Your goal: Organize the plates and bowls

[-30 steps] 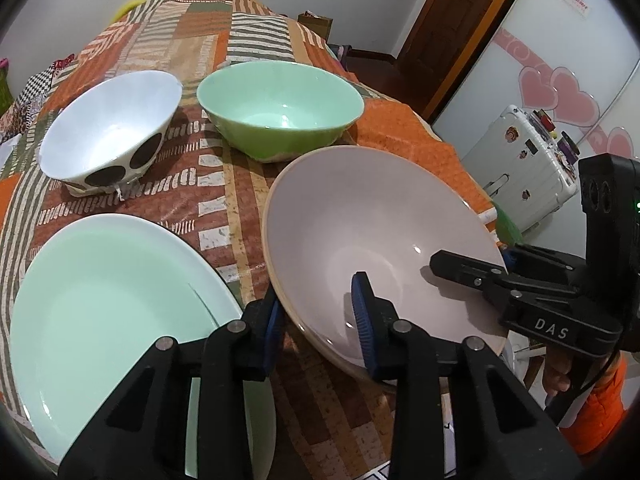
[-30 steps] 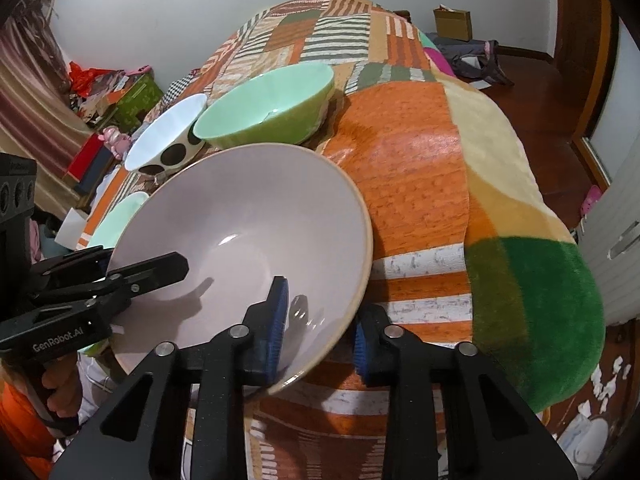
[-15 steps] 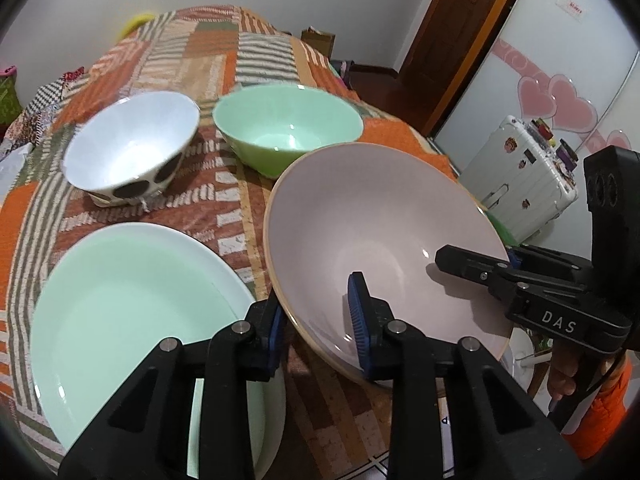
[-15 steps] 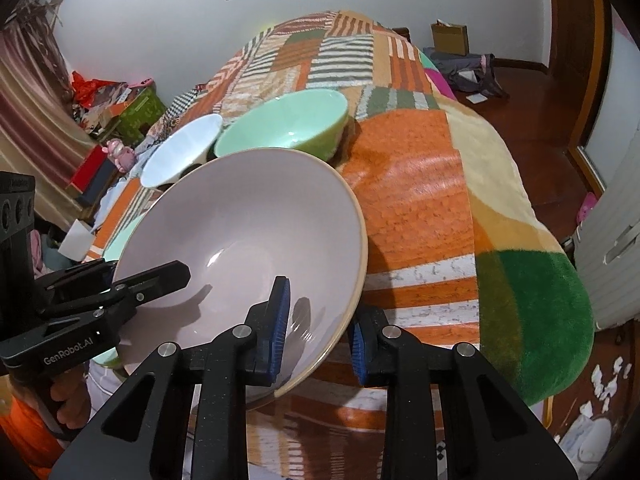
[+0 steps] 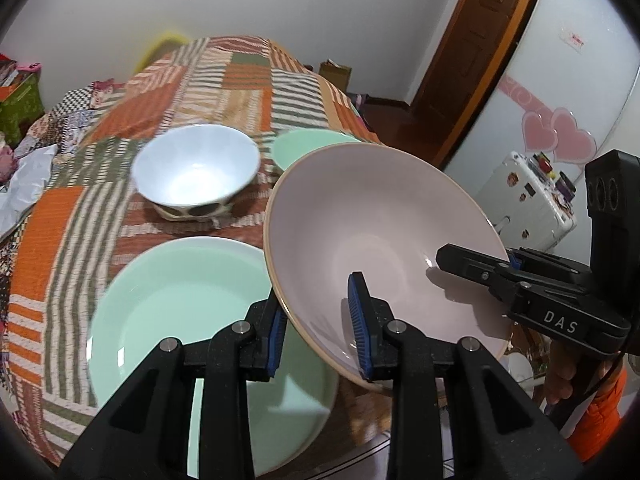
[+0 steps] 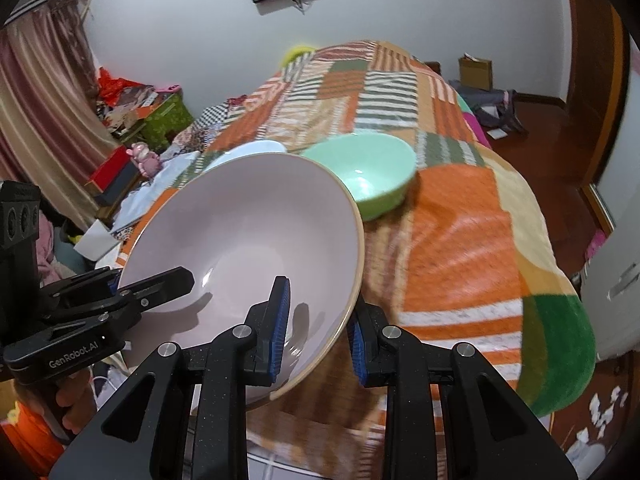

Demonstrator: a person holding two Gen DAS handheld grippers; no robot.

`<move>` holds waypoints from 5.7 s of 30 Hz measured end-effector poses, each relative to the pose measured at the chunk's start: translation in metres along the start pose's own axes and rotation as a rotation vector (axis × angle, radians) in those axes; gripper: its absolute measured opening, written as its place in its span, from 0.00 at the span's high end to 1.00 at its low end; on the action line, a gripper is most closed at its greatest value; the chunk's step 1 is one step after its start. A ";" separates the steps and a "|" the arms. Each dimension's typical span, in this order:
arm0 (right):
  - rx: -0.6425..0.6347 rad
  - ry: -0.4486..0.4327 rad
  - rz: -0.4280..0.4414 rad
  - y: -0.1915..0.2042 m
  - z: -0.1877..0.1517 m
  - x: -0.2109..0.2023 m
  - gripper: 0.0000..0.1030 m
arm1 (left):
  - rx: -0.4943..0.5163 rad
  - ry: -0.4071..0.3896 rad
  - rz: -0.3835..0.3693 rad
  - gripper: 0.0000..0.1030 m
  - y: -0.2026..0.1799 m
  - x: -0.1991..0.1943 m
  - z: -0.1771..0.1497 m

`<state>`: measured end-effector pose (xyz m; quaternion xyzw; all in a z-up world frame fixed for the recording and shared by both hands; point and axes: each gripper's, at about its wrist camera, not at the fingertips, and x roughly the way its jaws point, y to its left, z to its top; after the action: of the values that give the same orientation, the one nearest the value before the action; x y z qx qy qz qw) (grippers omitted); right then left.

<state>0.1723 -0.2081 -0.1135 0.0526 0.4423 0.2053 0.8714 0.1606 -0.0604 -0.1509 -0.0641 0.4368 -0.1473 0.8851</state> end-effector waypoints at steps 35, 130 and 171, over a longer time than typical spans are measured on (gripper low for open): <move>-0.235 0.065 0.196 0.179 0.003 0.063 0.76 | -0.240 -0.148 0.209 0.71 0.162 -0.119 -0.059; -0.056 0.101 0.062 0.055 0.055 0.122 0.64 | -0.122 0.022 0.230 0.53 0.166 0.016 0.060; -0.031 0.201 0.095 0.075 0.062 0.162 0.60 | -0.027 0.174 0.210 0.82 0.179 0.094 0.078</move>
<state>0.2834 -0.0691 -0.1767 0.0395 0.5212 0.2574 0.8127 0.3132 0.0789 -0.2173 -0.0167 0.5180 -0.0530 0.8536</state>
